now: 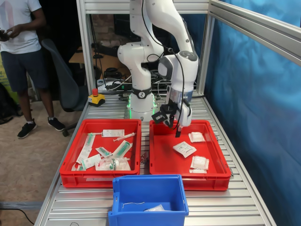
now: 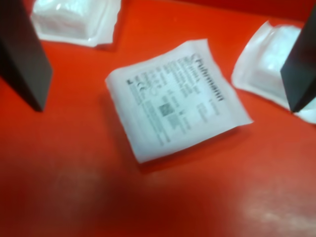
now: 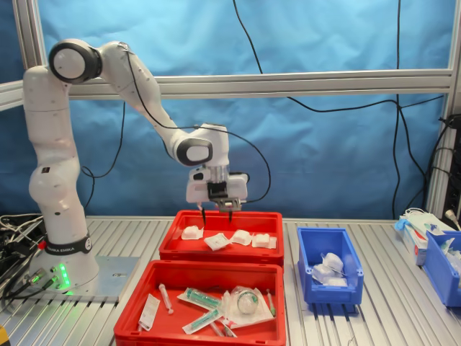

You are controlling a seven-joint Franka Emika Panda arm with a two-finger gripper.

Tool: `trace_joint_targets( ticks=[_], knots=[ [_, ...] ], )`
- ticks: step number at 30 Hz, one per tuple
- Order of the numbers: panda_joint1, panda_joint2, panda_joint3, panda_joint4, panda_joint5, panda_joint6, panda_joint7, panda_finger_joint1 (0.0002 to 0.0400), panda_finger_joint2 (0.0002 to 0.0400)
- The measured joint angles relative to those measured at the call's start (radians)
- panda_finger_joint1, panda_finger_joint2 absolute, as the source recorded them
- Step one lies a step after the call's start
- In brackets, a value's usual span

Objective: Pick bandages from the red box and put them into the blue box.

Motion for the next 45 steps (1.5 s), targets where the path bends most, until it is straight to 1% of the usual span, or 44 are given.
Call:
trace_joint_targets(
  ticks=[1, 10, 15, 27, 45],
  knots=[
    [0.001, 0.026, 0.0, -0.006, 0.0, 0.022, 0.0, 0.04, 0.04],
    [0.004, 0.119, 0.0, -0.008, 0.0, 0.115, 0.0, 0.04, 0.04],
    [0.012, 0.168, 0.0, -0.003, 0.0, 0.141, -0.001, 0.04, 0.04],
    [0.055, 0.248, 0.001, 0.046, 0.0, 0.157, -0.001, 0.04, 0.04],
    [0.098, 0.277, 0.01, 0.086, 0.0, 0.161, -0.001, 0.04, 0.04]
  ],
)
